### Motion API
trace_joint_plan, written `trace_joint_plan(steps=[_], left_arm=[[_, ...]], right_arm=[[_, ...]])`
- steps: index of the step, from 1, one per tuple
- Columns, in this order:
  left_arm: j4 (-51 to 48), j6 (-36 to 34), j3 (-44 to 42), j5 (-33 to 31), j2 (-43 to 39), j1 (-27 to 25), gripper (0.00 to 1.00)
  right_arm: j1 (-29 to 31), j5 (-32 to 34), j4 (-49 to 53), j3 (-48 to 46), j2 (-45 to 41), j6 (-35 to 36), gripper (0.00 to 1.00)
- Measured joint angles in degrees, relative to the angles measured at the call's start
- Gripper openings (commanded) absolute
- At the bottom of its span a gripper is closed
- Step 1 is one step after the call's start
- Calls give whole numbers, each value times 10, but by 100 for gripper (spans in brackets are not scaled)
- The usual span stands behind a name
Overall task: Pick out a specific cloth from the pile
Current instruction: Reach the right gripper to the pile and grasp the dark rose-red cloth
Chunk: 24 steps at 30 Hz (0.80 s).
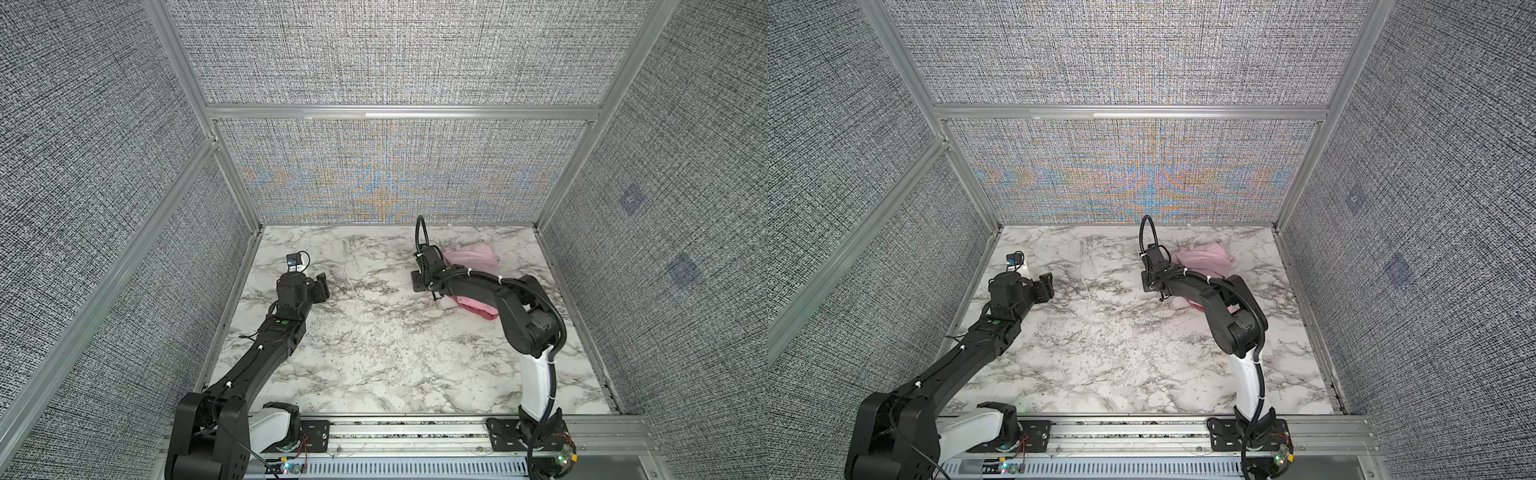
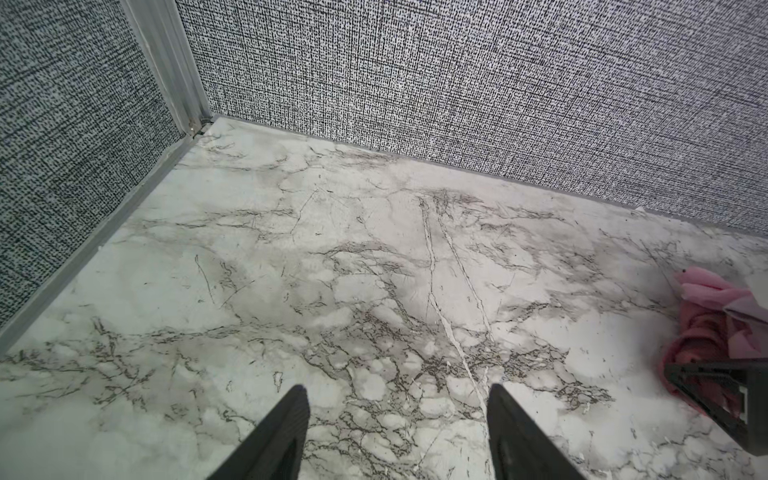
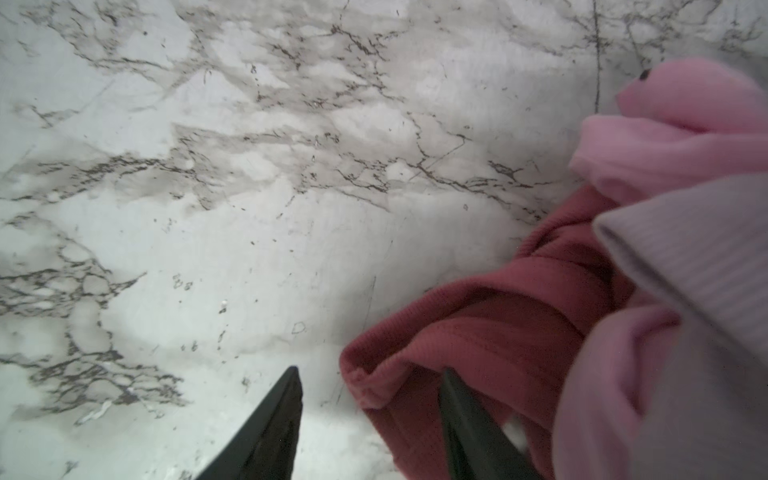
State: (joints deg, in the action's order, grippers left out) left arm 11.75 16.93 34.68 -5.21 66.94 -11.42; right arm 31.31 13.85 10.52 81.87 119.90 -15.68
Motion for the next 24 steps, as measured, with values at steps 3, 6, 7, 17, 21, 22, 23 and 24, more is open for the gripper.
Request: trace_joint_plan(steps=[3, 6, 7, 17, 21, 22, 23, 24], left_arm=[[7, 0, -5, 9, -1, 0, 70], [16, 0, -12, 20, -4, 0, 70], [19, 0, -13, 22, -6, 0, 70], [23, -2, -18, 22, -12, 0, 70], [23, -2, -19, 21, -10, 0, 70], [23, -2, -19, 21, -10, 0, 70], [23, -2, -19, 21, -9, 0, 70], [23, -2, -19, 21, -8, 0, 70]], right_arm=[[-6, 6, 4, 14, 11, 0, 55], [-11, 10, 4, 31, 24, -2, 54], [-11, 10, 6, 37, 29, -2, 53], [-10, 14, 30, 68, 57, -2, 11], [-13, 18, 34, 71, 57, -6, 0], [-13, 18, 35, 71, 55, -5, 0], [-13, 17, 35, 69, 52, -5, 0], [-12, 17, 37, 66, 45, -5, 0]])
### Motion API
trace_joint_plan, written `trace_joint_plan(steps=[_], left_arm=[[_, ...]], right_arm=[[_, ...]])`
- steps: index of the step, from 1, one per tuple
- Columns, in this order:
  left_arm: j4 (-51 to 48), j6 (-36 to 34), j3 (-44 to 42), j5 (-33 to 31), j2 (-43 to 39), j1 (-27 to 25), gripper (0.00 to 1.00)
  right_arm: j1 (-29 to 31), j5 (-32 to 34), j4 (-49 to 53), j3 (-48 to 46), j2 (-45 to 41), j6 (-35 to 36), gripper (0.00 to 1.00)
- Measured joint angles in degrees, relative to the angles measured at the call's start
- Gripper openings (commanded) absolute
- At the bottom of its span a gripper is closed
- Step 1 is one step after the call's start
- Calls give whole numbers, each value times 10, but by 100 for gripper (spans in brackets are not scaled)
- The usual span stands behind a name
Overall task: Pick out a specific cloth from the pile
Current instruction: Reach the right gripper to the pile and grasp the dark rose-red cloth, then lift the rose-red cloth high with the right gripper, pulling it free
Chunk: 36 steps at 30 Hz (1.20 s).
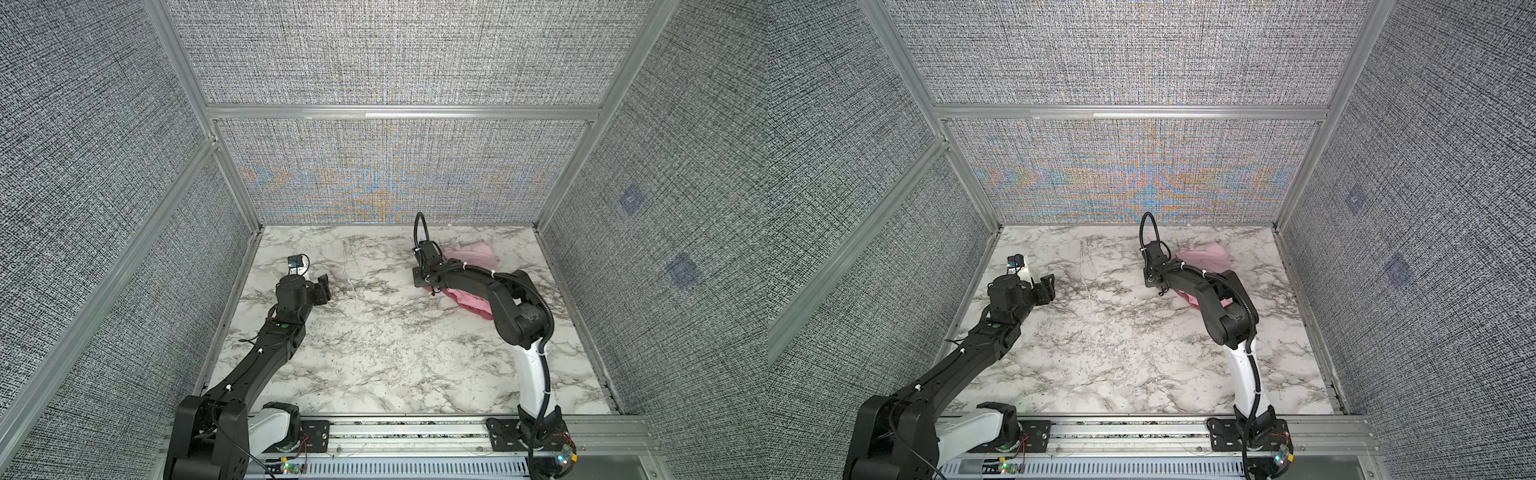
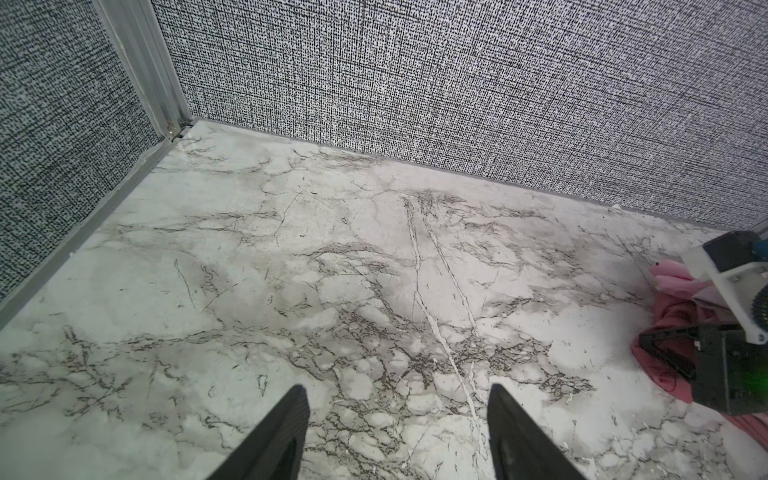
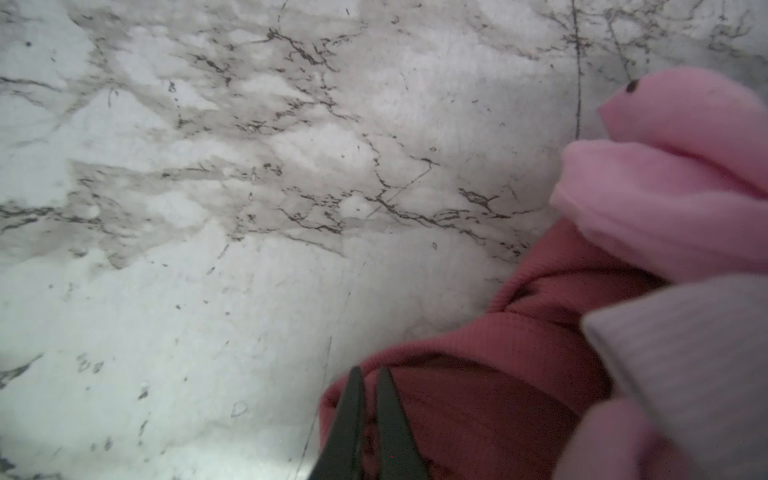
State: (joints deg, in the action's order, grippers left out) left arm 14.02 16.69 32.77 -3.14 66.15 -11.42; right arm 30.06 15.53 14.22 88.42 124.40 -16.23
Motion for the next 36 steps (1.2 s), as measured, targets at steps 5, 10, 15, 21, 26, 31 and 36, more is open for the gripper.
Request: trace_joint_plan(steps=[5, 10, 15, 21, 26, 31, 36], left_arm=[[0, 0, 0, -3, 2, 0, 70], [0, 0, 4, -9, 3, 0, 70], [0, 0, 9, -14, 3, 0, 70], [1, 3, 13, -15, 3, 0, 70], [2, 5, 15, -19, 3, 0, 70], [2, 5, 19, -24, 3, 0, 70], [5, 8, 19, -25, 1, 0, 70]], right_arm=[[0, 1, 0, -21, -55, -1, 0], [-8, 1, -4, -37, -120, -1, 0], [-29, -5, -12, -51, -189, 0, 0], [-67, -31, -31, -62, -262, 2, 0], [-87, -61, -33, -54, -293, 2, 0], [-94, -97, -29, -26, -307, 2, 0], [-94, -130, -18, 12, -313, 3, 0]])
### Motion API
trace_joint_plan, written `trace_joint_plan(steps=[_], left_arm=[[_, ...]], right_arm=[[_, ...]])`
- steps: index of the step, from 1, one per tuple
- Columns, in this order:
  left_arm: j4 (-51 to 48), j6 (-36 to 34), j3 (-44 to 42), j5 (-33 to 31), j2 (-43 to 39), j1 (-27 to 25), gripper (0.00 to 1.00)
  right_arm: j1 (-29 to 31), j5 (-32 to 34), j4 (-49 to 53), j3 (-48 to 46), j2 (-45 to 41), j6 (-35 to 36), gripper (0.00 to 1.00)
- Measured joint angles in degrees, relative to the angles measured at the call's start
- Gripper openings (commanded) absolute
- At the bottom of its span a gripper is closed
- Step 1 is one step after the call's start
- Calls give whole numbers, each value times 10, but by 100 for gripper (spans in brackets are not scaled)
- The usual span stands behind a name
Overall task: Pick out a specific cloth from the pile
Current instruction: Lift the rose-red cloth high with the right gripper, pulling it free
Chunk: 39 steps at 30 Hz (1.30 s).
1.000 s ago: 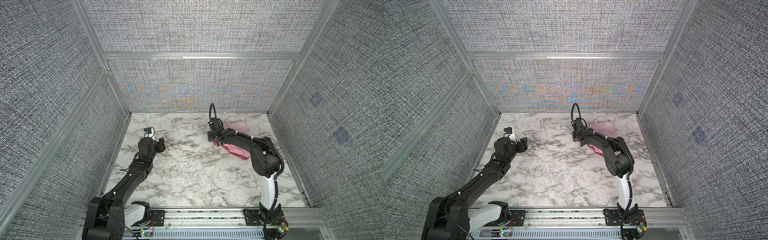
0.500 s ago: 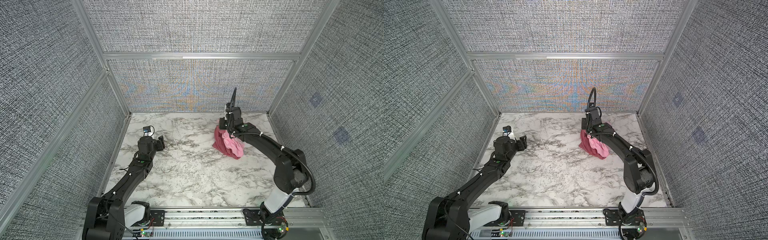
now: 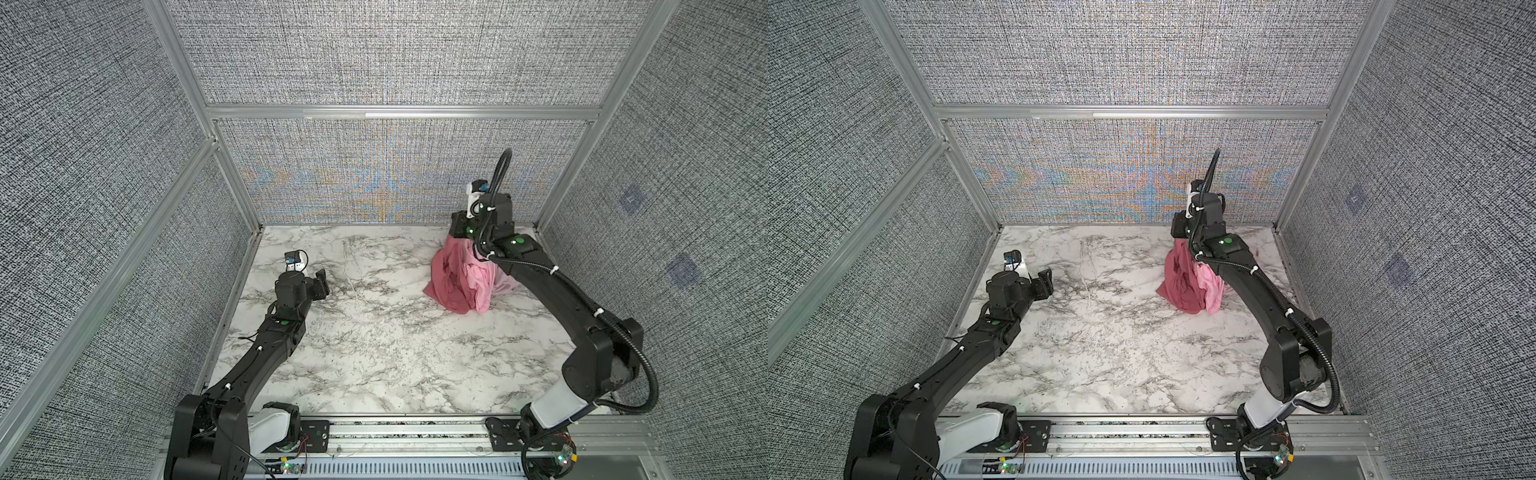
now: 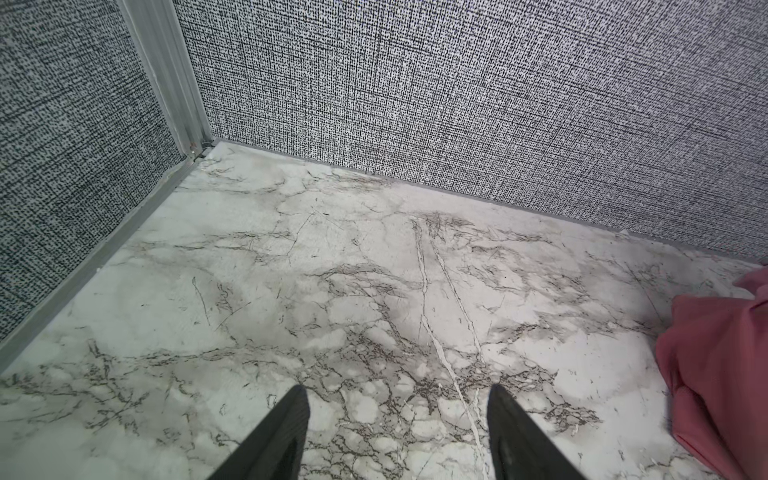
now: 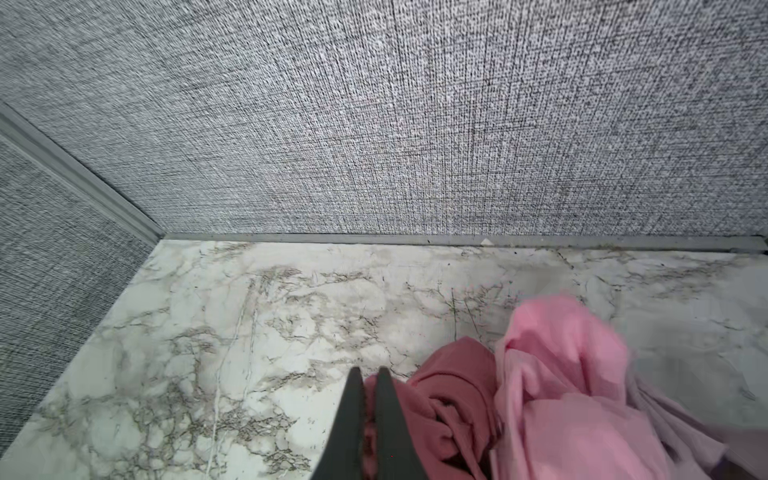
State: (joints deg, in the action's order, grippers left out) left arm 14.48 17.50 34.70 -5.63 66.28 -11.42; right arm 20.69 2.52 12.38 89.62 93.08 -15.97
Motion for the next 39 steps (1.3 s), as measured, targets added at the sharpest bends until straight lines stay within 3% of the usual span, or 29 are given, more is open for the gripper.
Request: trace_joint_plan(steps=[10, 22, 32, 39], left_arm=[[0, 8, 0, 0, -11, 0, 70], [-4, 7, 4, -3, -46, 0, 70], [-25, 10, 17, -4, -88, 0, 69], [-80, 15, 51, -18, -124, 0, 70]], right_arm=[[0, -64, 27, 85, -4, 1, 0], [11, -207, 42, 239, 2, -12, 0], [24, -371, 20, 424, 69, -86, 0], [43, -420, 28, 509, 121, -108, 0]])
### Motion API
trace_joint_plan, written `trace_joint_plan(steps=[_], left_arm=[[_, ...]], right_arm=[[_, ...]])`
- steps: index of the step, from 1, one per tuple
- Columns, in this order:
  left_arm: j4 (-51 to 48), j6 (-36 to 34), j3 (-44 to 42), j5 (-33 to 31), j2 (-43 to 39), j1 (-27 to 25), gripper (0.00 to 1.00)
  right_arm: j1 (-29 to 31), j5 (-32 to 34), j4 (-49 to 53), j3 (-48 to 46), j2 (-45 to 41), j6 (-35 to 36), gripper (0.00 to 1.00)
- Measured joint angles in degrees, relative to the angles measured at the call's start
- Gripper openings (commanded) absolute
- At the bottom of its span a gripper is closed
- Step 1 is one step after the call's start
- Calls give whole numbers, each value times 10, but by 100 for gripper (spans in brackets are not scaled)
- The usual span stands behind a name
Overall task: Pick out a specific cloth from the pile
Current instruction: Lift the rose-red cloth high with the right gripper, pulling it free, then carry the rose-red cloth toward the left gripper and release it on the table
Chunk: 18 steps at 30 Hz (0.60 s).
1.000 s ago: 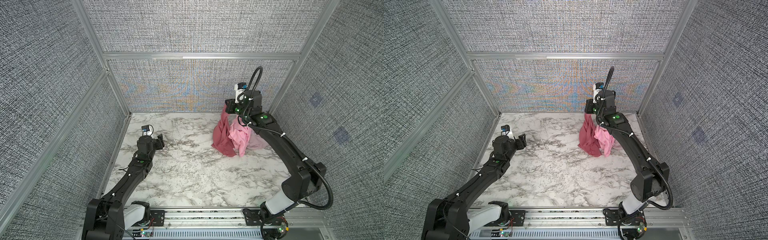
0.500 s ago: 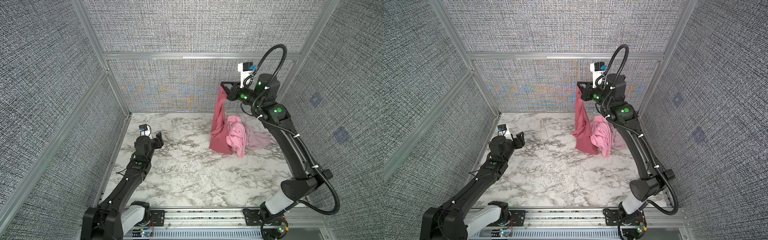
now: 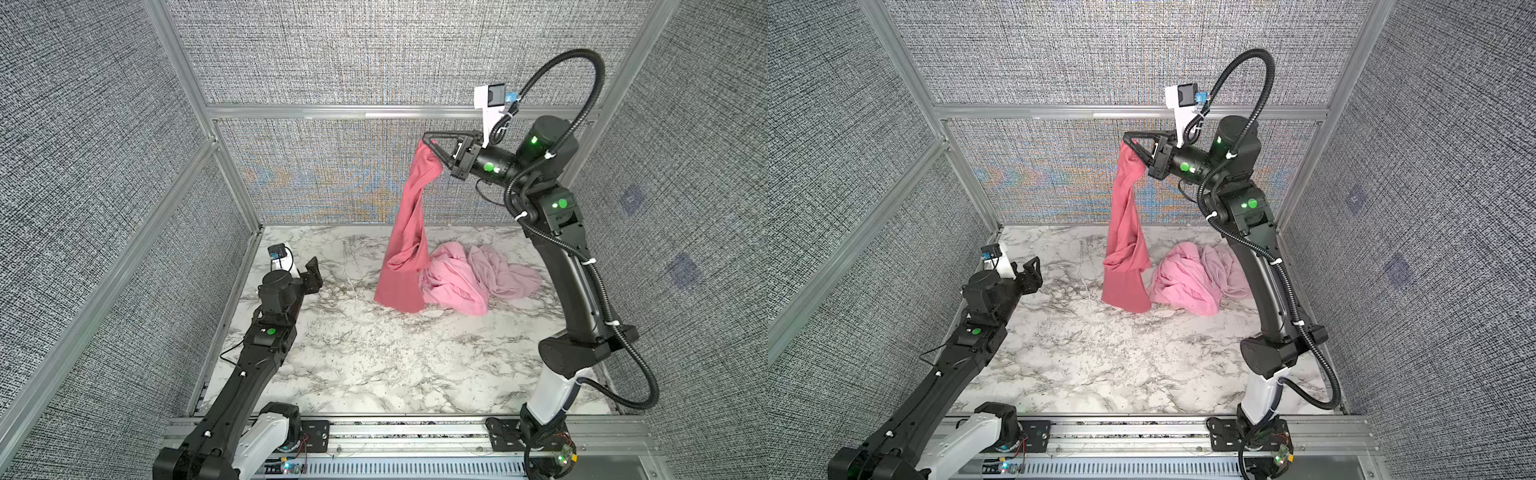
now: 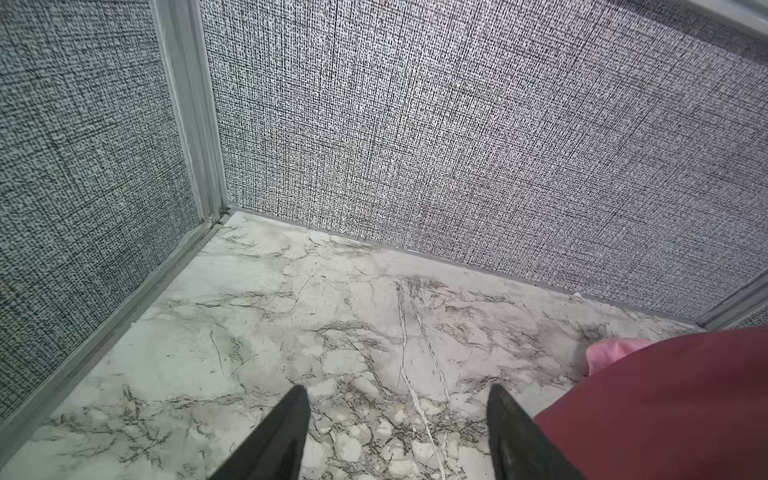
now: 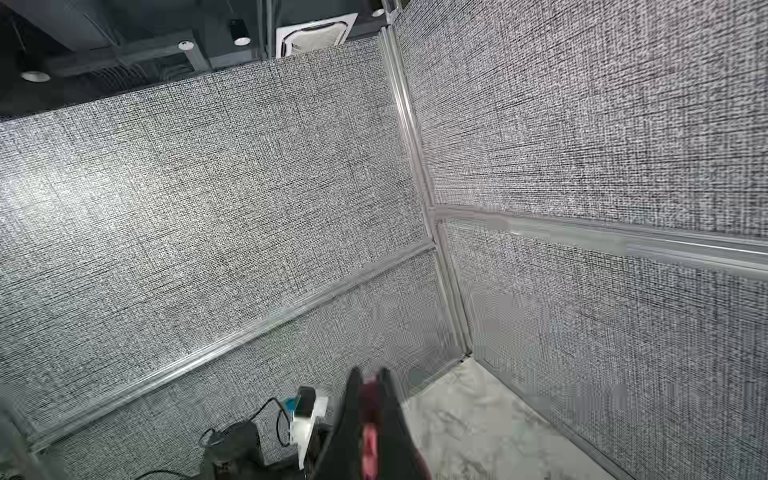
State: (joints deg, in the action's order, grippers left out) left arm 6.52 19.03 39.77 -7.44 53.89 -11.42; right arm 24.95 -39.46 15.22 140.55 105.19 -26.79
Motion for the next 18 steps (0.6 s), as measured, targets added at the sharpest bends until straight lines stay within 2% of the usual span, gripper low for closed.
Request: trace_joint_plan(steps=[10, 18], left_arm=[[-87, 5, 44, -38, -69, 0, 70], [-132, 21, 42, -55, -130, 0, 70]], right_arm=[[53, 3, 63, 54, 52, 40, 0], [115, 16, 69, 64, 141, 50, 0]])
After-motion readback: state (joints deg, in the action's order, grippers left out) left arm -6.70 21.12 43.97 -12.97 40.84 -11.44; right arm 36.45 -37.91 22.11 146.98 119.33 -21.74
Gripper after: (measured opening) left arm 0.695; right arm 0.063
